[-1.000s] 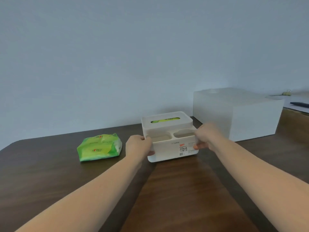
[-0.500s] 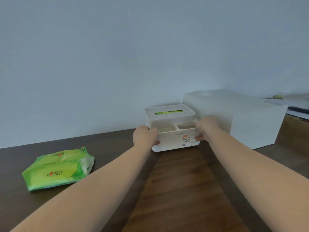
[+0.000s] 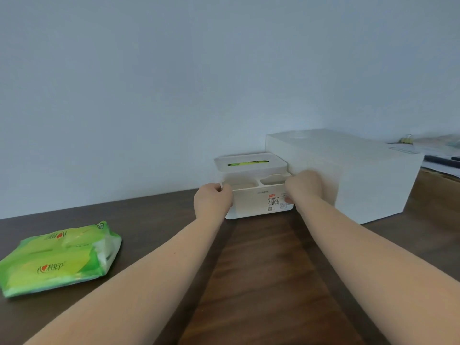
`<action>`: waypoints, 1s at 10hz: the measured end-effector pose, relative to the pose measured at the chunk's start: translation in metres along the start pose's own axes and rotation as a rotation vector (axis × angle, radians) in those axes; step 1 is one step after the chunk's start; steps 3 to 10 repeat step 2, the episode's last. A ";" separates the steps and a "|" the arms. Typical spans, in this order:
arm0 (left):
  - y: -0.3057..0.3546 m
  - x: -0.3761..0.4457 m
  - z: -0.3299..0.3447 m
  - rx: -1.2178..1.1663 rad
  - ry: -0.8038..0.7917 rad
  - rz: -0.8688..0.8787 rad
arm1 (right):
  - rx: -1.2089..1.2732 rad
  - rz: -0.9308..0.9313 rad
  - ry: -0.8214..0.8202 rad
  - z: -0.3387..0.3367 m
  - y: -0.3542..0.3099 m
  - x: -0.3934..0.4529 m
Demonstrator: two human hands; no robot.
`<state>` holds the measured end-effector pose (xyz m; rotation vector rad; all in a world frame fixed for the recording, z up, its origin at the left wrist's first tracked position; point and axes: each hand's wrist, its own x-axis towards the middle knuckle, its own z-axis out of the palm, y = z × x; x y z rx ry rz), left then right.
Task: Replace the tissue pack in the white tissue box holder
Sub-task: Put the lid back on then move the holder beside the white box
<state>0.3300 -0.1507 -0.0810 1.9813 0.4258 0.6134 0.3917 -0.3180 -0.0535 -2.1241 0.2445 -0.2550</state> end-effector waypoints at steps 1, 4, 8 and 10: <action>-0.006 0.000 0.000 -0.025 0.010 0.007 | 0.057 -0.013 -0.029 0.002 0.008 -0.004; -0.020 -0.011 -0.004 0.030 0.019 -0.031 | 0.179 -0.034 -0.019 -0.010 0.011 -0.013; -0.020 -0.011 -0.004 0.030 0.019 -0.031 | 0.179 -0.034 -0.019 -0.010 0.011 -0.013; -0.020 -0.011 -0.004 0.030 0.019 -0.031 | 0.179 -0.034 -0.019 -0.010 0.011 -0.013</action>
